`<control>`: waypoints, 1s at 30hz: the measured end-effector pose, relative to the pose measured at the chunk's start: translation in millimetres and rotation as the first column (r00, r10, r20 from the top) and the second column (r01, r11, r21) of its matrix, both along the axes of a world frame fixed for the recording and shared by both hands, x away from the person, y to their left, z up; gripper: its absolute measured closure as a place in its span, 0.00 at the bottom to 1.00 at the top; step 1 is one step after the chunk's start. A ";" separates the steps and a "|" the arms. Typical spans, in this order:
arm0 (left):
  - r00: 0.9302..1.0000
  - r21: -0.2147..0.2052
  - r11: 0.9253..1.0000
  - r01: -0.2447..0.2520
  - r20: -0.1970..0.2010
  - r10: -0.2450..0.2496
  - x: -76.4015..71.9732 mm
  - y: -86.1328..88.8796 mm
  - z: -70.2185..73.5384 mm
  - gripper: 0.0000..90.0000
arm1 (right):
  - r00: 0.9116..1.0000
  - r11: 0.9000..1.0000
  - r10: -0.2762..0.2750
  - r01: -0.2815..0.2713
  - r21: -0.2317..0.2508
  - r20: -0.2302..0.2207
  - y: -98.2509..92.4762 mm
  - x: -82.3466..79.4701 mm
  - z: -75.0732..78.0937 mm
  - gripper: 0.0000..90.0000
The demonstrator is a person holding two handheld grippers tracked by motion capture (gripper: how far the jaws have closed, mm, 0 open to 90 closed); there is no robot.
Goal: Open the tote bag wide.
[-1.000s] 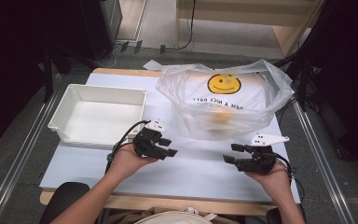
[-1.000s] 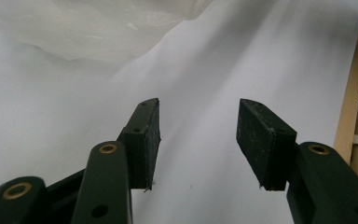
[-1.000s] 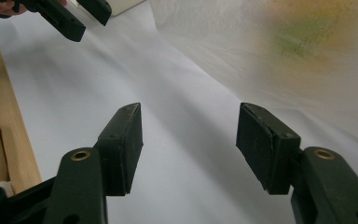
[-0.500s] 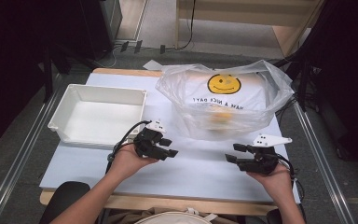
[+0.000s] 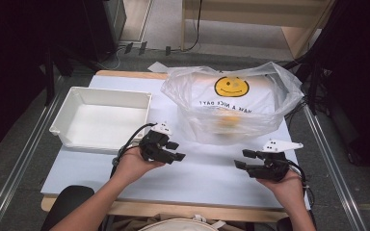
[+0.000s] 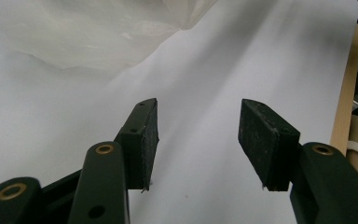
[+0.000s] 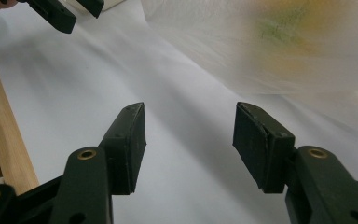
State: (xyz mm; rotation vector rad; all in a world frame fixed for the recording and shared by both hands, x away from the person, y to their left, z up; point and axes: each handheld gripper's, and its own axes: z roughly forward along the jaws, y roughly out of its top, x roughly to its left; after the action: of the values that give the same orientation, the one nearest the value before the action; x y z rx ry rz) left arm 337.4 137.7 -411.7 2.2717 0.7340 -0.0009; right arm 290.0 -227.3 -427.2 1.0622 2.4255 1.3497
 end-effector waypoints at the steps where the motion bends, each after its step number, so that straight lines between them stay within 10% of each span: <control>1: 1.000 -0.001 1.000 0.002 0.003 -0.002 0.0 -0.1 -0.1 0.54 | 1.000 1.000 0.000 0.000 -0.001 0.002 -0.2 -0.2 0.1 0.50; 30: 0.997 -0.015 0.997 0.070 0.029 -0.069 3.3 4.7 33.1 0.57 | 1.000 0.999 0.028 -0.028 0.030 -0.001 -28.6 -0.9 13.7 0.52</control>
State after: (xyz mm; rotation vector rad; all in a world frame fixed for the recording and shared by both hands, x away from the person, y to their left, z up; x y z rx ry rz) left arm 340.8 142.4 -378.7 2.2764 0.6376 -0.0075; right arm 289.1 -255.9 -413.6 1.0403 2.4377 1.3982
